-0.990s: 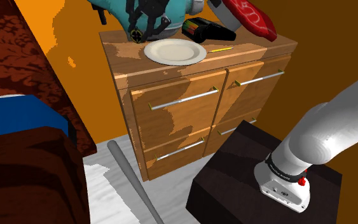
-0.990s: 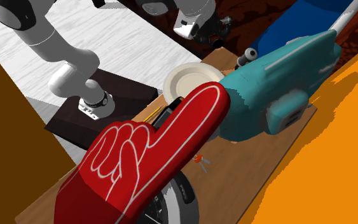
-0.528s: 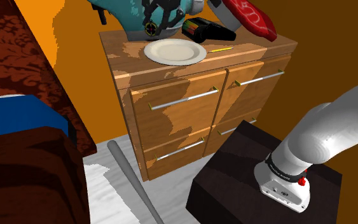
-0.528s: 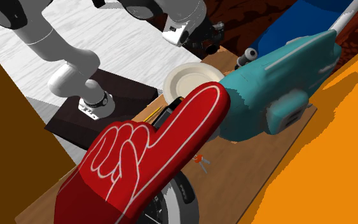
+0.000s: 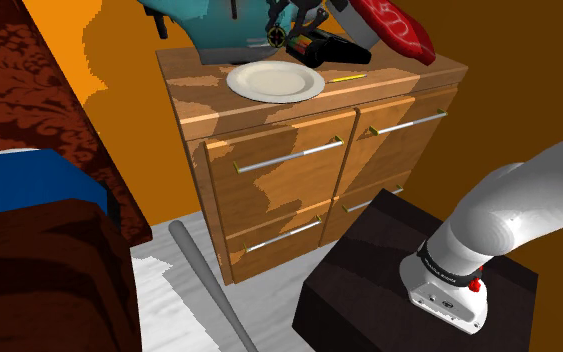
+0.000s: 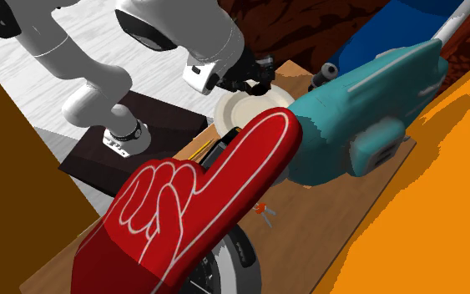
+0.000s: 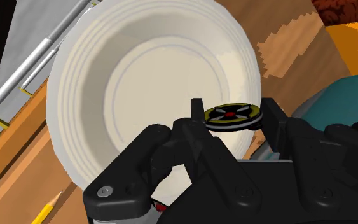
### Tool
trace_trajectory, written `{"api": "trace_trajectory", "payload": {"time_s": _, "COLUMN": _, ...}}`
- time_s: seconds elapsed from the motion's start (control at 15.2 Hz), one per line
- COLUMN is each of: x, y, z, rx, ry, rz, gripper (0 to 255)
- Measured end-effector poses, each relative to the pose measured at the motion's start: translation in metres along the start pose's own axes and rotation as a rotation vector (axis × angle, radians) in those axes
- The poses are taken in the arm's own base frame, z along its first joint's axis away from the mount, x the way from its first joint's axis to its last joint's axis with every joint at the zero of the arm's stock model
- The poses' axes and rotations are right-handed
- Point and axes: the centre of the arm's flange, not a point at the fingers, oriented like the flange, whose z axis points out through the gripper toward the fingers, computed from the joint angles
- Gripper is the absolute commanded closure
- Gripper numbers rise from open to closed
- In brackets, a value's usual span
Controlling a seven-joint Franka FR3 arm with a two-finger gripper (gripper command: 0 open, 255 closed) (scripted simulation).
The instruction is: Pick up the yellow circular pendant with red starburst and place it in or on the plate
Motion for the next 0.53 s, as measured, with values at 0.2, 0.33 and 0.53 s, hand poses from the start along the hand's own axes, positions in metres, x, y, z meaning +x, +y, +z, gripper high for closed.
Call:
{"api": "trace_trajectory", "payload": {"time_s": 0.2, "x": 0.006, "y": 0.011, "z": 0.006, "rx": 0.0, "ry": -0.001, "rz": -0.001, "gripper": 255}}
{"api": "trace_trajectory", "payload": {"time_s": 0.33, "x": 0.008, "y": 0.015, "z": 0.015, "rx": 0.0, "ry": -0.001, "rz": -0.001, "gripper": 255}}
{"api": "trace_trajectory", "payload": {"time_s": 0.53, "x": 0.012, "y": 0.023, "z": 0.028, "rx": 0.0, "ry": -0.001, "rz": -0.001, "gripper": 255}}
